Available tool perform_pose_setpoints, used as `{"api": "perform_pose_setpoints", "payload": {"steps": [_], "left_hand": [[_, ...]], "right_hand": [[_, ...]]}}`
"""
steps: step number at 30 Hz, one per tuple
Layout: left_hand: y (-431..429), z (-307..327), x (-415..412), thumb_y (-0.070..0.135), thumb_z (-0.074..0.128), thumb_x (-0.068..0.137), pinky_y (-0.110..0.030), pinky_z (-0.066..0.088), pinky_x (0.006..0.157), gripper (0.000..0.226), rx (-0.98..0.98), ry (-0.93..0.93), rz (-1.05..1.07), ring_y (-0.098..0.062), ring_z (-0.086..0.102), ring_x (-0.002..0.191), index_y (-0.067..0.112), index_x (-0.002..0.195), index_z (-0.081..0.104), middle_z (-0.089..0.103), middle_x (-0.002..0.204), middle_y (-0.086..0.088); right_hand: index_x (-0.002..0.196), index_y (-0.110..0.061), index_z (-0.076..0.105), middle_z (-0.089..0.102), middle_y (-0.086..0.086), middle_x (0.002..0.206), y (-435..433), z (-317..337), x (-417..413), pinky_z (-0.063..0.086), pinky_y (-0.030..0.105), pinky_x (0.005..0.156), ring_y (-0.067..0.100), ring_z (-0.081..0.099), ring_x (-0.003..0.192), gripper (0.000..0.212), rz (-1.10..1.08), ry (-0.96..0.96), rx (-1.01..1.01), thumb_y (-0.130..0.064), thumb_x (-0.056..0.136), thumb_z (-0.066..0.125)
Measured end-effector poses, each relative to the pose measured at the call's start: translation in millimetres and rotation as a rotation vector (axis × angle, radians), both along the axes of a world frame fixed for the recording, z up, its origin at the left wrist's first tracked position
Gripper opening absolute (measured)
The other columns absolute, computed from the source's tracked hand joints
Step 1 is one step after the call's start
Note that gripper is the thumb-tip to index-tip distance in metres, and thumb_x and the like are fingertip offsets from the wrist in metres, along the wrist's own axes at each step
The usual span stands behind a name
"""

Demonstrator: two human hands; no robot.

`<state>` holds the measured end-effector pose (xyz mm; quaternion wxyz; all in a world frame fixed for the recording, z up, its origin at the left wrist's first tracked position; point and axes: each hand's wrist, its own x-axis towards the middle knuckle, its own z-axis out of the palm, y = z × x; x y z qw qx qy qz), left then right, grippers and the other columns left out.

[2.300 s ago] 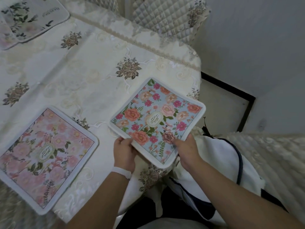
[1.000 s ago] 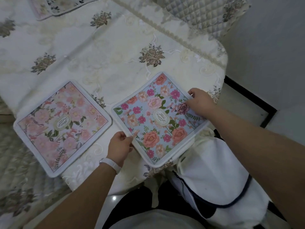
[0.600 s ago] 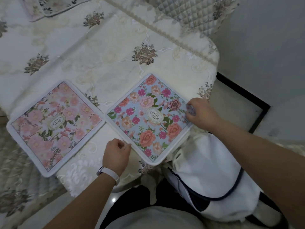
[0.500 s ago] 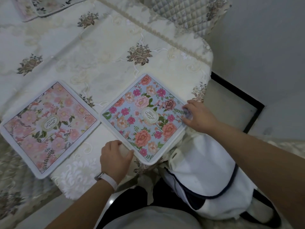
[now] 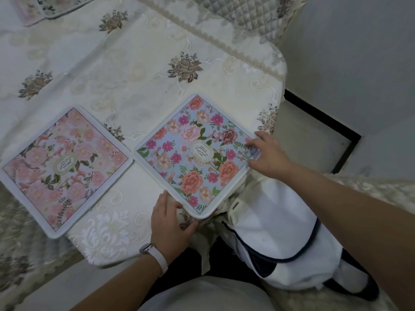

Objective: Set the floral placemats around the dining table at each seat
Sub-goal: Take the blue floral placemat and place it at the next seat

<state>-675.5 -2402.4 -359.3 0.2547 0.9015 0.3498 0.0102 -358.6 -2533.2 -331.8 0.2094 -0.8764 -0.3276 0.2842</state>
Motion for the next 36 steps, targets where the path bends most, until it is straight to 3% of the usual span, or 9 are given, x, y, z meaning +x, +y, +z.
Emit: {"api": "perform_pose_setpoints", "payload": {"steps": [4, 8, 13, 19, 26, 32, 36], "left_hand": [[2, 0, -2, 0.058, 0.063, 0.069, -0.054, 0.038, 0.104, 0.054, -0.005, -0.032, 0.005, -0.041, 0.040, 0.132, 0.009, 0.094, 0.059, 0.043, 0.142, -0.027], [-5, -4, -1, 0.041, 0.079, 0.066, -0.062, 0.038, 0.101, 0.047, -0.030, -0.046, 0.023, -0.043, 0.038, 0.133, 0.014, 0.096, 0.055, 0.043, 0.143, -0.027], [-10, -4, 1, 0.030, 0.091, 0.060, -0.066, 0.038, 0.099, 0.057, -0.035, -0.064, 0.043, -0.041, 0.037, 0.133, 0.020, 0.099, 0.050, 0.045, 0.142, -0.026], [-9, -5, 2, 0.057, 0.066, 0.068, -0.063, 0.038, 0.100, 0.053, 0.022, -0.049, 0.051, -0.041, 0.040, 0.131, 0.012, 0.095, 0.060, 0.048, 0.139, -0.024], [-12, -5, 3, 0.049, 0.075, 0.062, -0.065, 0.034, 0.100, 0.051, 0.004, -0.011, 0.059, -0.039, 0.040, 0.131, 0.011, 0.093, 0.062, 0.048, 0.138, -0.022], [-8, 0, 3, 0.058, 0.068, 0.065, -0.052, 0.034, 0.105, 0.055, -0.012, -0.029, 0.050, -0.035, 0.040, 0.130, 0.013, 0.097, 0.063, 0.049, 0.137, -0.018], [-2, 24, 2, 0.055, 0.056, 0.075, -0.040, 0.041, 0.100, 0.055, -0.176, -0.122, 0.194, -0.018, 0.048, 0.114, 0.011, 0.108, 0.060, 0.056, 0.122, -0.002]], "right_hand": [[0.132, -0.020, 0.057, 0.026, 0.009, 0.158, -5, 1, -1, 0.020, 0.043, 0.118, 0.030, 0.020, 0.146, 0.055, 0.001, 0.005, 0.002, -0.019, 0.080, 0.072], [0.131, -0.019, 0.057, 0.024, 0.007, 0.158, -6, 2, -4, 0.019, 0.042, 0.117, 0.029, 0.017, 0.146, 0.052, -0.018, 0.003, -0.003, -0.017, 0.081, 0.072], [0.128, -0.020, 0.058, 0.024, 0.006, 0.158, -6, 2, -4, 0.020, 0.043, 0.117, 0.030, 0.018, 0.146, 0.049, -0.039, 0.010, 0.009, -0.015, 0.080, 0.071], [0.129, -0.021, 0.058, 0.024, 0.005, 0.160, -6, 3, -3, 0.020, 0.041, 0.116, 0.028, 0.017, 0.145, 0.049, -0.041, 0.017, 0.011, -0.014, 0.081, 0.069], [0.130, -0.021, 0.057, 0.025, 0.005, 0.160, -6, 3, 0, 0.021, 0.043, 0.116, 0.030, 0.018, 0.145, 0.049, -0.033, 0.013, 0.004, -0.015, 0.082, 0.068], [0.130, -0.019, 0.056, 0.026, 0.008, 0.158, -3, 4, 3, 0.023, 0.043, 0.115, 0.032, 0.019, 0.144, 0.048, 0.006, -0.017, -0.050, -0.019, 0.084, 0.067], [0.134, -0.012, 0.053, 0.036, 0.017, 0.152, 6, 10, -5, 0.030, 0.049, 0.111, 0.038, 0.032, 0.139, 0.046, 0.122, -0.243, -0.091, -0.029, 0.091, 0.058]]}}
